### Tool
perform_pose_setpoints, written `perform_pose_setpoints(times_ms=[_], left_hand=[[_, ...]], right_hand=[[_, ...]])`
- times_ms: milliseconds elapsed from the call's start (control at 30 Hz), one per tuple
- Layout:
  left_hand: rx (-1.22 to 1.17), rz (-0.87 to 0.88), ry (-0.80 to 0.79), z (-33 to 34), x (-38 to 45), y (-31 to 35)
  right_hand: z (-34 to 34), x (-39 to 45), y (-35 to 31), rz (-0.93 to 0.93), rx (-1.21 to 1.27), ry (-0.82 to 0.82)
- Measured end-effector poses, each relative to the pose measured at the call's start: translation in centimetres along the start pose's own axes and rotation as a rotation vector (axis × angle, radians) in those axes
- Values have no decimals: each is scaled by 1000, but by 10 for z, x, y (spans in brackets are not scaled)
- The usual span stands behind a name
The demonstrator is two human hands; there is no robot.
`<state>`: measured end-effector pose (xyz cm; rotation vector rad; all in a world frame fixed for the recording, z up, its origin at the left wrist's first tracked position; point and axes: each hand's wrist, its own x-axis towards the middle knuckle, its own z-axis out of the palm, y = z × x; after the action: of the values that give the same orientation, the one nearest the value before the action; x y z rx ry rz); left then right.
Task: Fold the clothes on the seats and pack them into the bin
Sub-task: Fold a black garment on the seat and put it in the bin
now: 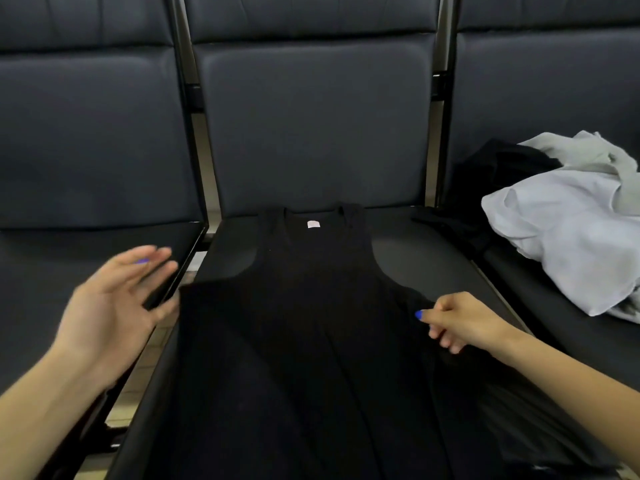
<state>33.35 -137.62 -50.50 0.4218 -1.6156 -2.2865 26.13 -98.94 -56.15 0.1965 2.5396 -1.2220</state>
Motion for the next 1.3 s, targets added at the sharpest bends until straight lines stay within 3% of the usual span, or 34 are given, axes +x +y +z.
perform_pose_setpoints(times_ms=[100,167,267,333,467,500,600,667,733,833,1000,1100,1167,1233,1300], left_hand=[[277,107,58,-1,-5,-1],[558,40,65,-4,-5,-14],[1150,-165,-56,-20,5,-42],[1516,-206,-100,-27,6,-54],[1433,-167,-20,-24,6,-61],[1514,-115,-7,-23,4,-62],[1759,319,-16,-11,-11,-68],[1608,435,-110,5,-29,-71],[1523,319,-270,17,-46,-78],[1687,228,-469,14,-59,-92],[1892,194,-614,-1,-57,-98],[1855,260,-649,-8,-50,-95],[1874,282,-624,-11,-47,-93],[1918,257,-607,-9,-46,-89],[1946,236,-623,-6,-46,-87]], right_hand=[[5,-7,-5,-30,-550,20],[7,-11,-8,6,-783,47],[9,-9,-7,37,-786,16],[12,-6,-5,42,-678,-43],[11,-3,-6,75,-406,-46],[10,-4,-6,74,-335,-14],[2,-4,1,40,-330,139],[-3,-4,6,31,-312,210],[-4,-6,8,41,-123,210],[-2,-15,9,55,164,147],[0,-20,8,179,416,-21],[-24,-25,9,209,281,-220],[-38,-28,8,224,40,-351],[-42,-30,5,207,-277,-344],[-44,-26,4,136,-514,-213]])
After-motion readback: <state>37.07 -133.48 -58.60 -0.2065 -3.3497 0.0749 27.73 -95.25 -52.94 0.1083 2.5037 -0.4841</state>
